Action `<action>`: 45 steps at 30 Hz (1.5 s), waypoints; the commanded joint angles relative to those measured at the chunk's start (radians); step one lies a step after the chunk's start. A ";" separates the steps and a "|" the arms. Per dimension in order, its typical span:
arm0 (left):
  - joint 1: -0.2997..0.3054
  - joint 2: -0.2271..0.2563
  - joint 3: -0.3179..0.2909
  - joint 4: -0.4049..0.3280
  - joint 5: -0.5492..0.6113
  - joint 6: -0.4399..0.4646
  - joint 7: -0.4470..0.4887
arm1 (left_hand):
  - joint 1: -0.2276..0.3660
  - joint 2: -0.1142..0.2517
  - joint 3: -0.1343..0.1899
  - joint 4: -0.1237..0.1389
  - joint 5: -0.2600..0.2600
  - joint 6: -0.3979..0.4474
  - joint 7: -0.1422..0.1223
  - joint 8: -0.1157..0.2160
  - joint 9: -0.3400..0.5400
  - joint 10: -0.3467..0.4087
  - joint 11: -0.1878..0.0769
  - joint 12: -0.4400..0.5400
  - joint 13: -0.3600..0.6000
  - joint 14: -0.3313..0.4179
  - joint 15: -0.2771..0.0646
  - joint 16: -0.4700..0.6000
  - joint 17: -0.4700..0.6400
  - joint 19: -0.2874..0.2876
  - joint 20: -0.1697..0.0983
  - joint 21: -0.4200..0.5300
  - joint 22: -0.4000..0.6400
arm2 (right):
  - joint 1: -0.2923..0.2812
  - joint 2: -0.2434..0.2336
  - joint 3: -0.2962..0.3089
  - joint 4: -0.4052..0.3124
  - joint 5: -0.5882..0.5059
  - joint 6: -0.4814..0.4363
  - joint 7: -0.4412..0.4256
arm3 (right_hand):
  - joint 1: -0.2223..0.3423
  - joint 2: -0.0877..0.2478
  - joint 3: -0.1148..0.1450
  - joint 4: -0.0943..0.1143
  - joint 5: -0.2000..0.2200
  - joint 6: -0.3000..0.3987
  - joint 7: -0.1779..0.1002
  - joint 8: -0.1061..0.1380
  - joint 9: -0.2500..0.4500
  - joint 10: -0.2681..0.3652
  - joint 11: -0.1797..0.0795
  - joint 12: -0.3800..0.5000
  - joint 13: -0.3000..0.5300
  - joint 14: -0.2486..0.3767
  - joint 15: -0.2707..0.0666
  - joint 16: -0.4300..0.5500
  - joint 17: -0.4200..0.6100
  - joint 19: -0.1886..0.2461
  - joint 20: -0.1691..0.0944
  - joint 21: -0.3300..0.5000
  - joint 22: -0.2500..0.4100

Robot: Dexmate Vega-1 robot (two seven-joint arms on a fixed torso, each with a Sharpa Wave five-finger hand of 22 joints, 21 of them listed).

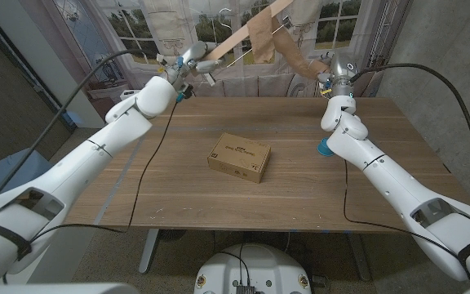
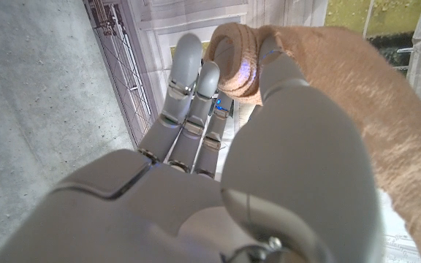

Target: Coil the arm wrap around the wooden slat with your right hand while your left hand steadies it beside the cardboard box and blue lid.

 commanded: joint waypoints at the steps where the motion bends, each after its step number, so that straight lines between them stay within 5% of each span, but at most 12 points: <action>1: -0.089 0.016 0.082 -0.048 0.076 0.207 -0.132 | -0.014 0.048 0.093 0.091 0.001 0.027 0.022 0.001 -0.004 0.044 -0.024 0.087 0.631 0.006 -0.037 0.011 0.002 0.015 -0.052 0.005 0.003 | -0.073 0.018 0.030 0.013 0.075 0.096 -0.137 | 0.203 0.212 0.027 0.016 0.005 0.218 0.208 0.001 0.005 0.232 -0.015 -0.002 0.398 0.304 -0.211 -0.003 -0.001 -0.100 -0.095 0.005 0.002; 10: -0.181 0.011 0.172 -0.043 0.154 0.297 -0.250 | -0.009 0.049 0.093 0.085 -0.005 0.031 0.027 -0.004 -0.015 0.056 -0.016 0.086 0.622 0.009 -0.035 0.015 0.002 0.020 -0.053 0.003 -0.003 | -0.100 0.017 0.023 0.030 0.097 0.143 -0.174 | 0.203 0.211 0.030 0.016 0.004 0.220 0.210 -0.002 0.007 0.235 -0.017 -0.005 0.399 0.308 -0.211 -0.004 0.001 -0.098 -0.093 0.005 0.002; 26: -0.152 -0.032 0.168 -0.053 0.195 0.337 -0.141 | 0.000 0.052 0.094 0.077 -0.016 0.031 0.034 -0.004 -0.012 0.065 -0.016 0.088 0.618 0.017 -0.041 0.022 0.003 0.039 -0.063 0.005 -0.009 | -0.160 -0.026 0.031 -0.009 0.122 0.191 -0.166 | 0.205 0.203 0.040 0.013 0.004 0.233 0.223 -0.005 0.003 0.250 -0.004 -0.006 0.397 0.318 -0.209 0.000 0.012 -0.089 -0.089 0.002 0.001; 45: -0.236 -0.047 0.260 -0.046 0.253 0.387 -0.284 | 0.012 0.055 0.098 0.066 -0.033 0.037 0.039 -0.012 -0.022 0.073 -0.011 0.089 0.613 0.015 -0.045 0.028 0.003 0.048 -0.068 0.005 -0.012 | -0.274 -0.051 0.046 -0.122 0.069 0.303 -0.261 | 0.204 0.196 0.048 0.012 0.008 0.244 0.225 -0.004 0.010 0.262 -0.001 -0.008 0.396 0.318 -0.209 0.002 0.020 -0.087 -0.090 0.002 0.001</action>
